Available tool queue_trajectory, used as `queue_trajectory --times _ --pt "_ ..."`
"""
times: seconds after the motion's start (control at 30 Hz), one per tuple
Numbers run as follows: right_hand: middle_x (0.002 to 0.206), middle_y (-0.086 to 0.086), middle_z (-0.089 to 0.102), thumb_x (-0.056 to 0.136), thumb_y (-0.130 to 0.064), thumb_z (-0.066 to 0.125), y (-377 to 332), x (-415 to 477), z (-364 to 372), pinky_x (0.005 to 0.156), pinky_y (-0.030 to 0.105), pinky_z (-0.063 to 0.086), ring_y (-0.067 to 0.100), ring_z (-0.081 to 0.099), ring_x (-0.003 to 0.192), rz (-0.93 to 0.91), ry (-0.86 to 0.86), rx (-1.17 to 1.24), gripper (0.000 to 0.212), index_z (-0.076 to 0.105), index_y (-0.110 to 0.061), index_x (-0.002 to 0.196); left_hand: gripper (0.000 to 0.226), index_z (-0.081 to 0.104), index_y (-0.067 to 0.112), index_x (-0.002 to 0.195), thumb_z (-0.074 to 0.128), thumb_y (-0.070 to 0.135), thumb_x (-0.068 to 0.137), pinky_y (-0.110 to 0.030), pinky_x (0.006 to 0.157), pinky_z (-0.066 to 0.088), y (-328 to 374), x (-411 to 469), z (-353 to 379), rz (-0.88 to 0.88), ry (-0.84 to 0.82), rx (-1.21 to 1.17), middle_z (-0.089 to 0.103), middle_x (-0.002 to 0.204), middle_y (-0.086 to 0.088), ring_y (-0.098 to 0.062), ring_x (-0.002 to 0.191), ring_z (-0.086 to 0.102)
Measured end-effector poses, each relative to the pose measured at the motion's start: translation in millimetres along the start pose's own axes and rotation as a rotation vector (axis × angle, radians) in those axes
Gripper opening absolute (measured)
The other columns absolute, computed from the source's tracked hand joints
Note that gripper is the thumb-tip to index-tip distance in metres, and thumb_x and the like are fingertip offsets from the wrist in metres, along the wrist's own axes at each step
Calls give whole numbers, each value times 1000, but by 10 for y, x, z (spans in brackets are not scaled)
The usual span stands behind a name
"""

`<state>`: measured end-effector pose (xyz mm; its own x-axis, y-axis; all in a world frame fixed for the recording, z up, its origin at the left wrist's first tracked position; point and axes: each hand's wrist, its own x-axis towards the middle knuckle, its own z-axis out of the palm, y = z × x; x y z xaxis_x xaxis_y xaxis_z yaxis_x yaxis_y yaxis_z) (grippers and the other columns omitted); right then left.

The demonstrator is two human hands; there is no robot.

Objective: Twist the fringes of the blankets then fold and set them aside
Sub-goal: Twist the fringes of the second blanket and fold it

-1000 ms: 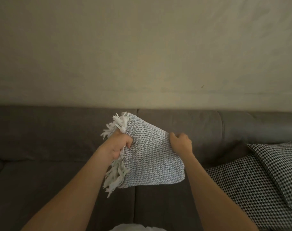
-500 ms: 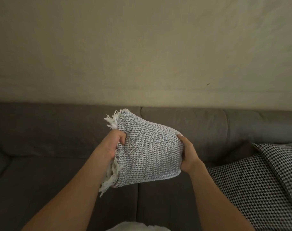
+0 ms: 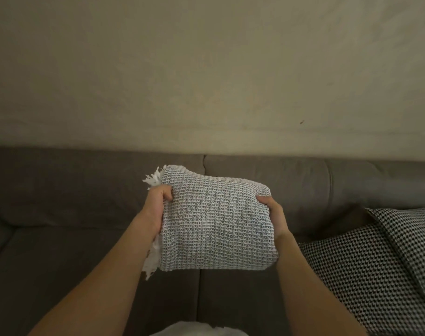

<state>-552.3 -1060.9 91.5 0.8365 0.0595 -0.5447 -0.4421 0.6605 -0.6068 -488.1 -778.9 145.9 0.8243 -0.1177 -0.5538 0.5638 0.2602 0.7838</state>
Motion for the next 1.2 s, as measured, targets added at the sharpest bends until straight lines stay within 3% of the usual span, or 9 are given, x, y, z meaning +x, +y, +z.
queue_trajectory --times 0.1,0.2,0.33,0.57,0.73,0.9,1.0,1.07,1.2 --pt "113 21 75 88 -17 56 -7 -11 -9 86 49 56 37 74 91 43 -23 -63 46 65 -1 130 30 75 12 99 65 40 98 -41 87 56 -38 58 -110 -46 -44 136 79 98 -9 -28 88 74" --pt "121 22 74 80 -18 63 22 -18 -67 86 54 58 39 73 96 38 -14 -42 51 68 -6 129 63 73 17 126 87 54 78 -43 100 57 -123 93 -193 -39 -8 257 81 114 -4 -26 108 76" --pt "123 20 75 89 -30 75 -52 115 -89 100 56 55 39 71 111 -13 104 -142 45 71 -5 126 52 74 15 126 90 31 80 -51 104 56 -246 158 -272 16 5 241 80 118 -6 -26 108 77" --pt "121 19 75 96 -31 75 105 234 -187 94 52 61 36 75 107 -90 252 -356 48 62 -2 132 38 73 3 128 75 17 93 -50 101 56 -426 304 -428 -203 22 112 75 127 -19 -37 118 71" --pt "106 7 60 101 -23 69 157 169 -50 78 44 60 23 67 91 -295 365 -511 55 28 -33 137 60 38 9 143 72 3 94 -35 72 53 -485 336 -300 12 437 217 57 126 -17 -23 92 63" --pt "104 -7 74 97 -32 75 224 281 -93 79 31 60 22 73 100 -455 335 -828 11 73 -30 108 33 67 27 117 52 6 98 -33 79 51 -468 375 -268 54 185 571 64 126 -5 -17 106 63" --pt "120 -8 70 67 -32 100 158 257 -152 79 21 59 13 71 107 -276 147 -985 70 66 -30 129 67 58 34 133 73 0 76 -28 74 53 -448 338 -337 82 24 865 63 121 1 -13 101 65" --pt "139 -5 57 57 -32 102 168 267 -171 97 34 55 19 58 128 -221 135 -1268 106 47 -36 148 89 55 35 140 87 3 63 -32 86 56 -470 378 -362 188 39 1122 62 125 5 -17 110 64" --pt "135 -2 62 64 -42 91 268 287 67 110 55 34 32 53 131 -195 342 -1707 93 46 -36 145 60 64 33 128 86 16 76 -42 91 56 -598 453 -306 443 347 1310 67 122 -3 -29 115 64"
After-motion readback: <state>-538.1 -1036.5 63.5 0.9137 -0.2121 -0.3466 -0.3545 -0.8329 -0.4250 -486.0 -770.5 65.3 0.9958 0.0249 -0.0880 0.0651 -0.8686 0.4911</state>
